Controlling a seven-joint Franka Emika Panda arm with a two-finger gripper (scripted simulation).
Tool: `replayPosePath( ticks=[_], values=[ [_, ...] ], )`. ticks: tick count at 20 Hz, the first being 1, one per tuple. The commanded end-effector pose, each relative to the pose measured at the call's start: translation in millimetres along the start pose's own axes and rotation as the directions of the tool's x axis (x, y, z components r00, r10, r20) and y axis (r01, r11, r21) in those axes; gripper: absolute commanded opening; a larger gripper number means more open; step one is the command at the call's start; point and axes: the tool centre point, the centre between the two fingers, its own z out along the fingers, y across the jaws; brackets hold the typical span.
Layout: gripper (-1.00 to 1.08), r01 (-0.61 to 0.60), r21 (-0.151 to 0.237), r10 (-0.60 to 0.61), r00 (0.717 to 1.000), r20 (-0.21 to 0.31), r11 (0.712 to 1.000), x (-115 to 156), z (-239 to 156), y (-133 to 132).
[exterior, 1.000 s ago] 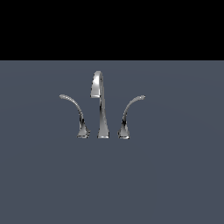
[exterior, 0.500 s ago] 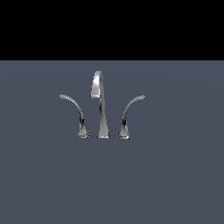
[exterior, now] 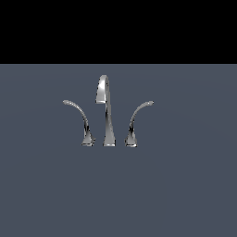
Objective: Turn on the faucet by rotating a designated handle.
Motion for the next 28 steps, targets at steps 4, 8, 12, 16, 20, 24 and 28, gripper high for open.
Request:
replayPosePath(
  ticks=[4,8,12,16,20,24,28],
  values=[
    [-1.0,-0.146,-0.001,0.146,0.989,0.0,0.989,26,31,-12],
    [-1.0,-0.25,-0.001,0.25,0.968,0.0,0.968,45,53,-17],
    [-1.0,-0.351,-0.002,0.351,0.936,0.0,0.936,66,75,-21],
    [-1.0,-0.448,-0.003,0.448,0.894,0.0,0.894,87,97,-22],
    [-1.0,-0.54,-0.004,0.54,0.842,0.0,0.842,108,119,-21],
    [-1.0,-0.625,-0.006,0.625,0.78,-0.001,0.78,128,140,-18],
    [-1.0,-0.705,-0.008,0.705,0.709,-0.002,0.709,149,162,-12]
  ],
)
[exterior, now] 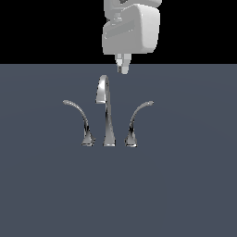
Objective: Turn on the faucet by rotating a designated handle.
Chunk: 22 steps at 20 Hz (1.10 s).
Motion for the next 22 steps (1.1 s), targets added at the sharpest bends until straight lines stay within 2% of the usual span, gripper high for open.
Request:
replayPosePath(
  ticks=[1,6,12,22],
  values=[
    [-1.0,-0.069,-0.001,0.069,0.998,-0.001,0.998,12,14,-6],
    [-1.0,-0.206,-0.003,0.206,0.979,-0.002,0.979,39,42,-14],
    [-1.0,-0.352,-0.006,0.352,0.936,-0.005,0.936,70,73,-19],
    [-1.0,-0.488,-0.009,0.488,0.873,-0.007,0.873,101,102,-18]
  ],
)
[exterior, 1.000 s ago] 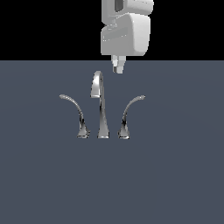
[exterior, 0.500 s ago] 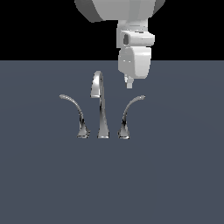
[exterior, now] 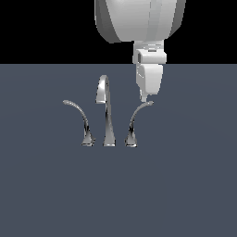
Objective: Turn on the faucet by rotating a designated handle.
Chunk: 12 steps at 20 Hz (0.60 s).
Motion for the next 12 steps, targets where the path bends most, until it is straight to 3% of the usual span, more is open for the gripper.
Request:
replayPosePath(
  ticks=[1,8,12],
  values=[
    [-1.0,-0.022,0.0,0.022,1.0,0.0,1.0,4,4,-2],
    [-1.0,-0.03,0.0,0.03,1.0,0.0,1.0,6,5,-3],
    [-1.0,-0.03,0.0,0.03,1.0,0.0,1.0,10,5,10]
  ],
)
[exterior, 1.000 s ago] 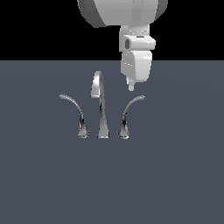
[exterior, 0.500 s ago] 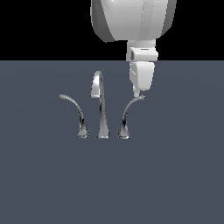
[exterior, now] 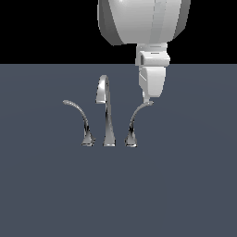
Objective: Turn on the faucet by rotating a designated handle.
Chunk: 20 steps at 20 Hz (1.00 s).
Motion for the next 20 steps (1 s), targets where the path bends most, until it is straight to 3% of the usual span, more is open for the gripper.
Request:
replayPosePath(
  ticks=[1,10,11,20],
  values=[
    [-1.0,-0.001,0.0,0.001,1.0,0.0,1.0,3,0,8],
    [-1.0,-0.001,0.0,0.001,1.0,0.0,1.0,14,0,34],
    [-1.0,0.011,0.011,-0.011,1.0,0.003,1.0,6,0,25],
    [-1.0,0.004,0.005,-0.004,1.0,0.002,1.0,1,0,56]
  ],
)
